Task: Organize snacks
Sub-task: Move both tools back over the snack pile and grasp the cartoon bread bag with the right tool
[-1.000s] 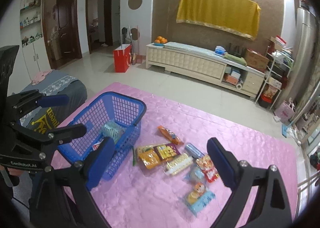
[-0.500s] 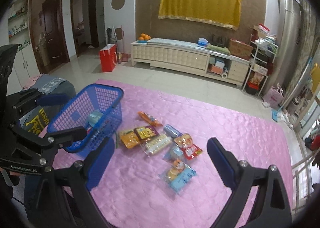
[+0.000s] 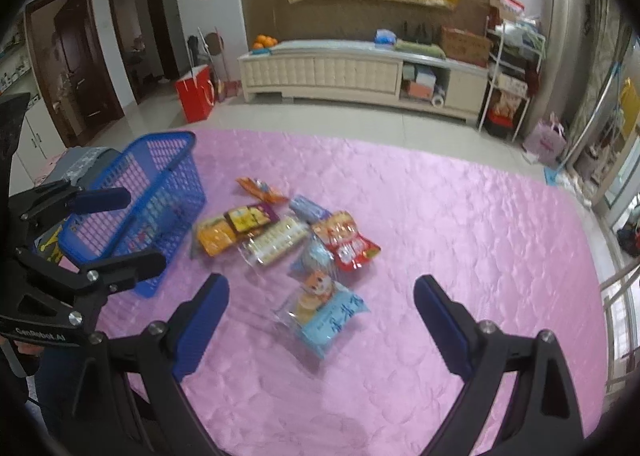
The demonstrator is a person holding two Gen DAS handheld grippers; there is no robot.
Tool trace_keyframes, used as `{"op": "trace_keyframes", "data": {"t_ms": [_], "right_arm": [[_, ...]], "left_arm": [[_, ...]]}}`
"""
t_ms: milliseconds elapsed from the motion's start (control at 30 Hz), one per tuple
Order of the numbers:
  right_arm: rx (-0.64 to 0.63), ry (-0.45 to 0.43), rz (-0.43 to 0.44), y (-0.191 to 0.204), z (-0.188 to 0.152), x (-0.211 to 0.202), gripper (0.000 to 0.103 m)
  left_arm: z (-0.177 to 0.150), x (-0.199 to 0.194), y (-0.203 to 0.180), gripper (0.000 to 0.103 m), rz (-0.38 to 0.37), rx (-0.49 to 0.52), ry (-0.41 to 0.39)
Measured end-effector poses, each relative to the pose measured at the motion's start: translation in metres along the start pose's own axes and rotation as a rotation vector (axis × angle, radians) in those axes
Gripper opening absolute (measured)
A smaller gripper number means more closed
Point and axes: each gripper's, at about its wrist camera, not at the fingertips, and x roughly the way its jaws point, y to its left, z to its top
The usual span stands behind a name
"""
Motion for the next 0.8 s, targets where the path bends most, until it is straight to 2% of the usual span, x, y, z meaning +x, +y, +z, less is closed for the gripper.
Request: {"op": "trace_keyframes", "data": {"t_ms": [200, 433, 800], "right_arm": [[0.053, 0.073, 0.010, -0.021, -0.010, 0.038, 0.096], [0.087, 0.160, 0.040, -0.028, -0.018, 0.079, 0.096], [0.261, 0.313, 0.078, -0.027, -0.028, 0.132, 0.096]], "left_arm": [[-0.005, 0.039, 0.001, 0.082, -0.016, -0.032, 0.062], [-0.014, 0.078, 0.010, 0.082, 0.002, -0.039, 0.129], [-0.030, 0.103, 0.023, 0.082, 0.012, -0.061, 0.182]]}}
